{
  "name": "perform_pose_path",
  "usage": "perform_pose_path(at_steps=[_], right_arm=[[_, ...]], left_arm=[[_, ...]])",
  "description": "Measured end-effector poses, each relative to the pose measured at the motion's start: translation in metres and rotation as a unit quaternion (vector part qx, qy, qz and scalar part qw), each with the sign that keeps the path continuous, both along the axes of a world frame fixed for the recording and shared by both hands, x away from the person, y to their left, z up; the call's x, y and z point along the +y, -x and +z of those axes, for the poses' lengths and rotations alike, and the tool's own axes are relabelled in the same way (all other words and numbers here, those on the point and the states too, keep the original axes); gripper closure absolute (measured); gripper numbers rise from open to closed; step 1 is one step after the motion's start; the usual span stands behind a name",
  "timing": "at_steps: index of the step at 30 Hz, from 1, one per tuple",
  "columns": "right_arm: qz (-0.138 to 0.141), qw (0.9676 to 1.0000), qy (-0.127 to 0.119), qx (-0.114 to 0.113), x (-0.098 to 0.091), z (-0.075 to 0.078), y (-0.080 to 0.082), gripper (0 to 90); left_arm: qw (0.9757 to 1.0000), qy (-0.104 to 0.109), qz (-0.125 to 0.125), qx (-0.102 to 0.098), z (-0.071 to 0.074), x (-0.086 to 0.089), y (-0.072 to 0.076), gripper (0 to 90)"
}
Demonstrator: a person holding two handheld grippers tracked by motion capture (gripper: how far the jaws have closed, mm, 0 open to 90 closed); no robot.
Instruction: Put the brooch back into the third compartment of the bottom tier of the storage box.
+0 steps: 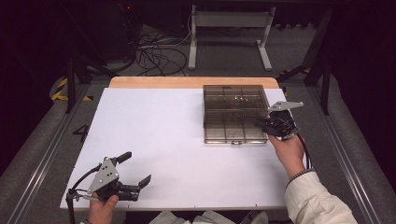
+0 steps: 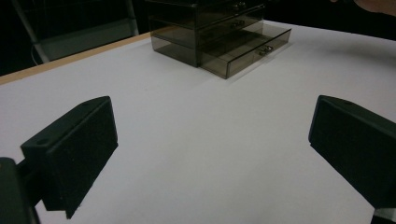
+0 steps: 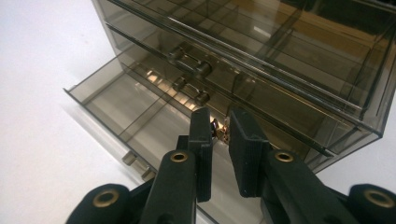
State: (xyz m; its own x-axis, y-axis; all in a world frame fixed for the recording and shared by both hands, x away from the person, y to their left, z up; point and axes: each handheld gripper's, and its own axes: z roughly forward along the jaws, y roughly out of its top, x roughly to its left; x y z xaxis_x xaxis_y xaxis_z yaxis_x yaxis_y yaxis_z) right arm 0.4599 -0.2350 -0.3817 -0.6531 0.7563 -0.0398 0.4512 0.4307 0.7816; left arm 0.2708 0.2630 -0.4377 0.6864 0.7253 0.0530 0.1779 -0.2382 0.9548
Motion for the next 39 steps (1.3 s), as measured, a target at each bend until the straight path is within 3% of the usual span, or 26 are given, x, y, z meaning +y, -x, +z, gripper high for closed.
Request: perform_pose_path(at_steps=[11, 23, 31, 39], right_arm=[[-0.006, 0.9999, 0.009, -0.008, -0.002, -0.016, -0.006, 79.8], [-0.014, 0.9997, 0.019, 0.001, -0.003, -0.034, -0.010, 79.7], [-0.020, 0.9996, 0.016, -0.016, -0.002, -0.043, -0.005, 79.6], [-0.025, 0.9995, 0.009, -0.018, -0.003, -0.052, -0.002, 79.6]], left_arm=[[1.0000, -0.003, 0.001, -0.004, 0.000, 0.000, 0.000, 2.1], [1.0000, -0.002, 0.000, -0.003, 0.000, 0.000, 0.000, 2.1], [1.0000, -0.001, -0.001, -0.001, -0.001, -0.001, 0.000, 2.1], [1.0000, -0.001, -0.001, 0.002, -0.001, -0.002, -0.001, 2.1]])
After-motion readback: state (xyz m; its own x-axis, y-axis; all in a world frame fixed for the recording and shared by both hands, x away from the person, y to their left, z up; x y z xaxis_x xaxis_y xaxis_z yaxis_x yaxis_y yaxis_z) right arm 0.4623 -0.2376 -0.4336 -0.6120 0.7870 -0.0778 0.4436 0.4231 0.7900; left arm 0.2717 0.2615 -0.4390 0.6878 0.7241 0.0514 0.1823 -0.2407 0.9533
